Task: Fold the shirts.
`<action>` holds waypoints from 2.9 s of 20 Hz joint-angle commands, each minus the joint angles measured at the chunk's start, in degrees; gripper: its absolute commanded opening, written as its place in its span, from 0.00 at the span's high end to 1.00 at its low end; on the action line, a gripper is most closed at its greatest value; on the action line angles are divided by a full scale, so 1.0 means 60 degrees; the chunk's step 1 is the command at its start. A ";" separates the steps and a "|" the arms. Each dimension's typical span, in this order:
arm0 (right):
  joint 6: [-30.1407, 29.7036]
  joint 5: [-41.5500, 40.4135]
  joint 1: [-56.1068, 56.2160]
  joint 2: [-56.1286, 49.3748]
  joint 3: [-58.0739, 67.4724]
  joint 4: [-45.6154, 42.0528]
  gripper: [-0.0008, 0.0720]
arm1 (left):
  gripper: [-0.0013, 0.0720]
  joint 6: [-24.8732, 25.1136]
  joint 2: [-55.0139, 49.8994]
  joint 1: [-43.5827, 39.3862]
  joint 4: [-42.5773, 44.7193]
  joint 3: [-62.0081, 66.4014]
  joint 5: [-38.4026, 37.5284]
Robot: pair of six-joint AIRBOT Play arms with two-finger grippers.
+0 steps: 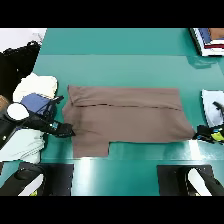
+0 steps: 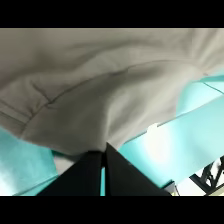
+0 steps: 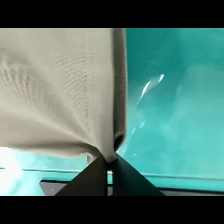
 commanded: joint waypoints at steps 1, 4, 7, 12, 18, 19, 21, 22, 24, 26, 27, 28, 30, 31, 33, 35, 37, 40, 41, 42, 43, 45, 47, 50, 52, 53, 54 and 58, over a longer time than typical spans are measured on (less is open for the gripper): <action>0.0222 0.0226 0.0331 0.0517 0.1027 -0.0113 0.97 | 0.95 -0.0040 0.0004 0.0004 0.0117 0.1031 0.0062; 0.0222 -0.0273 0.1373 -0.0816 0.2189 -0.0124 0.97 | 0.95 0.0069 -0.0426 0.0004 0.0131 0.1759 0.1384; 0.0510 -0.1042 0.2011 -0.2703 0.3410 -0.0120 0.97 | 0.95 0.0397 -0.1785 0.0033 0.0178 0.2412 0.2514; 0.0729 -0.1279 0.2535 -0.5643 0.5818 -0.0102 0.97 | 0.95 0.0546 -0.4703 0.0033 0.0233 0.4816 0.4047; 0.0863 -0.1351 0.2528 -0.7989 0.8255 0.1217 0.96 | 0.86 0.0546 -0.6805 0.0033 0.0233 0.6747 0.4860; 0.0856 -0.1344 0.2401 -0.8298 0.8579 0.1763 0.86 | 0.48 0.0539 -0.6805 0.0033 0.0233 0.6750 0.5078; 0.0565 -0.1297 0.2047 -0.8746 0.9060 0.2823 0.62 | 0.20 0.0539 -0.6798 0.0033 0.0237 0.6849 0.5009; 0.0346 -0.1126 0.1851 -0.8856 0.9176 0.3126 0.62 | 0.20 0.0539 -0.6798 0.0033 0.0233 0.6976 0.4714; 0.0007 -0.0612 0.1384 -0.8852 0.9082 0.3118 0.58 | 0.20 0.0539 -0.6794 0.0029 0.0197 0.7300 0.3840; -0.0051 -0.0117 0.0809 -0.8852 0.8714 0.3129 0.27 | 0.58 0.0543 -0.6794 0.0025 -0.0004 0.7453 0.3158; -0.0080 0.0029 0.0517 -0.8852 0.8400 0.3140 0.27 | 0.78 0.0546 -0.6798 0.0018 -0.0164 0.7450 0.2969; -0.0080 0.0036 0.0270 -0.8856 0.8051 0.3151 0.27 | 0.91 0.0550 -0.6798 0.0018 -0.0317 0.7450 0.2922; -0.0113 -0.0142 -0.0025 -0.8856 0.7257 0.3155 0.28 | 0.95 0.0546 -0.6801 0.0018 -0.0688 0.7450 0.2987; -0.0364 -0.0295 -0.0051 -0.8856 0.6852 0.3231 0.30 | 0.95 0.0546 -0.6801 0.0007 -0.0820 0.7450 0.2987; -0.0860 -0.0634 -0.0007 -0.8856 0.6156 0.3872 0.30 | 0.95 0.0543 -0.6834 -0.0146 -0.0860 0.7413 0.2994; -0.0984 -0.1231 0.0193 -0.8859 0.5657 0.4368 0.30 | 0.95 0.0543 -0.7012 -0.0474 -0.0856 0.7413 0.2998; -0.0980 -0.1614 0.0503 -0.8867 0.5402 0.4371 0.40 | 0.95 0.0499 -0.7333 -0.0929 -0.0860 0.7417 0.3078; -0.1260 -0.1643 0.1005 -0.8881 0.5431 0.4382 0.71 | 0.95 0.0189 -0.7883 -0.1639 -0.0889 0.7424 0.3515; -0.1271 -0.1534 0.1169 -0.8874 0.5628 0.4401 0.93 | 0.95 0.0189 -0.8036 -0.1880 -0.0922 0.7450 0.3832; -0.1275 -0.1311 0.1315 -0.8852 0.5927 0.4404 0.94 | 0.95 0.0189 -0.8134 -0.2087 -0.0984 0.7490 0.4095; -0.1290 -0.0954 0.1475 -0.8819 0.6368 0.4401 0.97 | 0.95 0.0189 -0.8236 -0.2280 -0.1002 0.7588 0.4299; -0.1260 -0.0452 0.1851 -0.8561 0.7264 0.4408 0.97 | 0.95 0.0204 -0.8484 -0.2579 -0.1016 0.7996 0.4280; -0.0871 -0.0273 0.2353 -0.8138 0.8116 0.4408 0.97 | 0.95 0.0208 -0.8885 -0.2845 -0.1024 0.8506 0.4251; -0.0426 -0.0273 0.3293 -0.7482 0.9275 0.4411 0.97 | 0.95 0.0204 -0.9530 -0.3166 -0.1045 0.9143 0.4197; -0.0029 -0.0266 0.3898 -0.7275 1.0083 0.4615 0.97 | 0.95 0.0208 -0.9879 -0.3326 -0.1137 0.9340 0.4226; 0.0164 -0.0270 0.4167 -0.7275 1.0491 0.5049 0.97 | 0.95 0.0208 -1.0025 -0.3381 -0.1158 0.9377 0.4248; 0.0353 -0.0342 0.4393 -0.7278 1.0819 0.5446 0.97 | 0.95 0.0208 -1.0127 -0.3442 -0.1209 0.9377 0.4262; 0.0401 -0.0831 0.5410 -0.7278 1.1748 0.6138 0.97 | 0.95 0.0208 -1.0335 -0.3450 -0.1246 0.9377 0.4244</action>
